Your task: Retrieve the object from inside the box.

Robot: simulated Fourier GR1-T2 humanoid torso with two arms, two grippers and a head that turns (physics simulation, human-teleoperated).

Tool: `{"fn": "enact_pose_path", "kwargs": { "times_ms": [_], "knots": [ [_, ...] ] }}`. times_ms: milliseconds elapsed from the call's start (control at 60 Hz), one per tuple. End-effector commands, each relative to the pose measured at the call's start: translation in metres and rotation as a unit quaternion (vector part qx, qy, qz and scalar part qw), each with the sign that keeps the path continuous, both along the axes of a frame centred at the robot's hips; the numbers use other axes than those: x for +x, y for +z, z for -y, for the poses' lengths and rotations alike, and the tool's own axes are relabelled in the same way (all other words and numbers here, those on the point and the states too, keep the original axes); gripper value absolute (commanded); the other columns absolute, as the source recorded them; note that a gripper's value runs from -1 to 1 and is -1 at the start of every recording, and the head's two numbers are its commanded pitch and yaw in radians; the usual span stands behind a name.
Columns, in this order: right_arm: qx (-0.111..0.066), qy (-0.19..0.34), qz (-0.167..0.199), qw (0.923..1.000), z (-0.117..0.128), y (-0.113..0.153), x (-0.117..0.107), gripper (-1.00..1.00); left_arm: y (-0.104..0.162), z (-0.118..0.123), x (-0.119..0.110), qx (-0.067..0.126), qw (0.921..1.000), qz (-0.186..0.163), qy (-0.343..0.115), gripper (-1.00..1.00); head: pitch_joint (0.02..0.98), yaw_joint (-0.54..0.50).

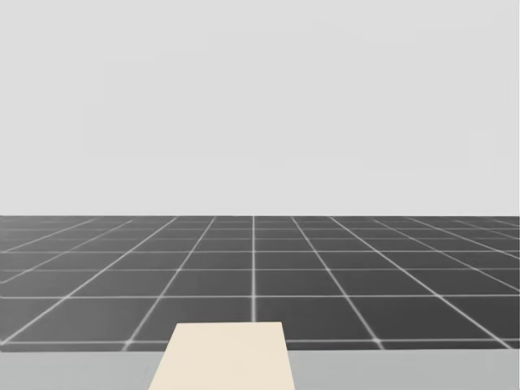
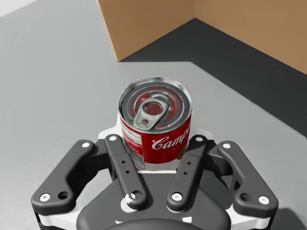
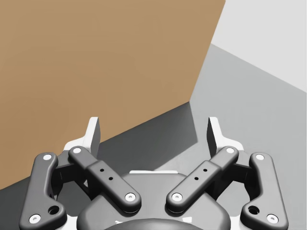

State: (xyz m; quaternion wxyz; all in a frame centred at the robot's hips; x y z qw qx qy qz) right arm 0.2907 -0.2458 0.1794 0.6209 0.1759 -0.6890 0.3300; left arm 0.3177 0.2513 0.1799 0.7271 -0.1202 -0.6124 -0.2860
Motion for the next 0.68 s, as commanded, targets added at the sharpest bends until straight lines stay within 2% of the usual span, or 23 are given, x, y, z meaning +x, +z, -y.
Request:
{"fn": "enact_pose_path", "kwargs": {
  "times_ms": [17, 183, 433, 550, 567, 600, 617, 683],
  "knots": [
    [0.0, 0.0, 0.0, 1.0, 0.0, 0.0, -0.001, -1.0, 0.042, -0.01, 0.01, -0.007, 0.9987, 0.039, -0.032, 1.0, 0.085, -0.01],
    [0.0, 0.001, 0.0, 1.0, 0.0, 0.001, -0.002, -1.0, 0.076, -0.019, 0.02, -0.013, 0.9974, 0.069, -0.015, 1.0, 0.073, -0.02],
    [0.0, 0.003, 0.001, 1.0, 0.001, 0.001, -0.002, -1.0, 0.129, -0.011, 0.04, 0.004, 0.994, 0.109, -0.012, 1.0, 0.074, -0.02],
    [0.0, 0.004, 0.001, 1.0, 0.002, 0.001, -0.002, -1.0, 0.156, -0.009, 0.051, -0.002, 0.9913, 0.131, 0.0, 1.0, 0.074, -0.02],
    [-0.001, 0.005, 0.0, 1.0, 0.003, 0.001, -0.002, -1.0, 0.163, -0.009, 0.054, -0.001, 0.989, 0.148, 0.01, 1.0, 0.072, -0.02],
    [-0.001, 0.005, 0.001, 1.0, 0.003, 0.001, -0.002, -1.0, 0.168, -0.009, 0.056, -0.008, 0.988, 0.153, 0.015, 1.0, 0.072, -0.03],
    [-0.002, 0.005, 0.0, 1.0, 0.004, 0.001, -0.002, -1.0, 0.178, -0.008, 0.059, -0.021, 0.9861, 0.163, 0.023, 1.0, 0.072, -0.03],
    [-0.002, 0.005, -0.001, 1.0, 0.005, 0.001, -0.002, -1.0, 0.197, -0.006, 0.065, -0.027, 0.9832, 0.178, 0.031, 1.0, 0.072, -0.03]
  ]
}}
